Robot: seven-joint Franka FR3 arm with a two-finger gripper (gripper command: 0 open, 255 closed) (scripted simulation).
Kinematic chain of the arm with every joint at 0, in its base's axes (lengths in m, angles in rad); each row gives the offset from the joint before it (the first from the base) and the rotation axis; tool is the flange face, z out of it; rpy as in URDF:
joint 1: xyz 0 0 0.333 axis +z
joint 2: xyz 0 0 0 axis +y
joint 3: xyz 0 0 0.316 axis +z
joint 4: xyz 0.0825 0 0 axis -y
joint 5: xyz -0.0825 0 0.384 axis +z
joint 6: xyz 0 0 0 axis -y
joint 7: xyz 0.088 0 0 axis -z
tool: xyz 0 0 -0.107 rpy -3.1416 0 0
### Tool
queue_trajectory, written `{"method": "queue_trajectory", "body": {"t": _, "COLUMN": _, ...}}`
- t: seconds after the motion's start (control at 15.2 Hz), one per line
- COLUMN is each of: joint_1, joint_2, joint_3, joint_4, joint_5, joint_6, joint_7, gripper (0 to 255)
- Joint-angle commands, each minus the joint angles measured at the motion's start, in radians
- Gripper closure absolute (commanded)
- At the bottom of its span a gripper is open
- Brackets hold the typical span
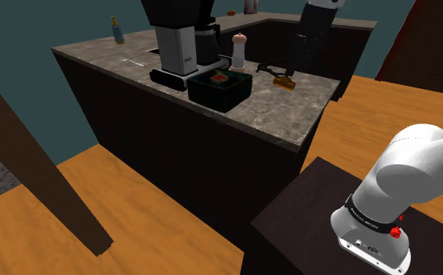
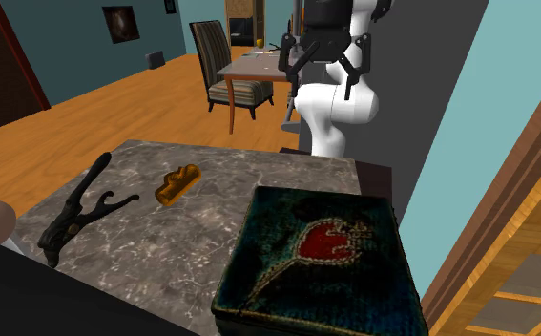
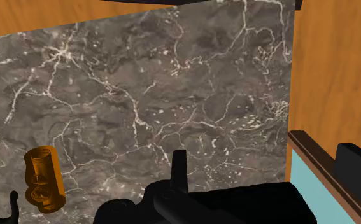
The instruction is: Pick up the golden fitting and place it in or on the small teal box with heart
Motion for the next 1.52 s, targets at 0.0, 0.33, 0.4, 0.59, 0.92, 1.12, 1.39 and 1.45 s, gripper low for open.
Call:
{"method": "queue_trajectory", "body": {"t": 0.0, "joint_1": 0.000, "joint_2": 0.000, "joint_3": 0.000, "joint_4": 0.000, "joint_5": 0.000, "joint_6": 0.000, "joint_7": 0.000, "gripper": 0}}
{"method": "queue_trajectory", "body": {"t": 0.33, "joint_1": -0.025, "joint_2": 0.095, "joint_3": -0.094, "joint_4": -0.005, "joint_5": -0.037, "joint_6": 0.100, "joint_7": -0.105, "gripper": 0}}
{"method": "queue_trajectory", "body": {"t": 0.4, "joint_1": -0.029, "joint_2": 0.117, "joint_3": -0.112, "joint_4": -0.003, "joint_5": -0.042, "joint_6": 0.120, "joint_7": -0.126, "gripper": 0}}
{"method": "queue_trajectory", "body": {"t": 0.59, "joint_1": -0.039, "joint_2": 0.191, "joint_3": -0.168, "joint_4": 0.014, "joint_5": -0.053, "joint_6": 0.178, "joint_7": -0.190, "gripper": 0}}
{"method": "queue_trajectory", "body": {"t": 0.92, "joint_1": -0.047, "joint_2": 0.333, "joint_3": -0.260, "joint_4": 0.067, "joint_5": -0.050, "joint_6": 0.265, "joint_7": -0.299, "gripper": 0}}
{"method": "queue_trajectory", "body": {"t": 1.12, "joint_1": -0.048, "joint_2": 0.429, "joint_3": -0.314, "joint_4": 0.115, "joint_5": -0.030, "joint_6": 0.309, "joint_7": -0.370, "gripper": 0}}
{"method": "queue_trajectory", "body": {"t": 1.39, "joint_1": -0.049, "joint_2": 0.568, "joint_3": -0.381, "joint_4": 0.198, "joint_5": 0.019, "joint_6": 0.354, "joint_7": -0.471, "gripper": 0}}
{"method": "queue_trajectory", "body": {"t": 1.45, "joint_1": -0.050, "joint_2": 0.605, "joint_3": -0.396, "joint_4": 0.222, "joint_5": 0.035, "joint_6": 0.362, "joint_7": -0.498, "gripper": 0}}
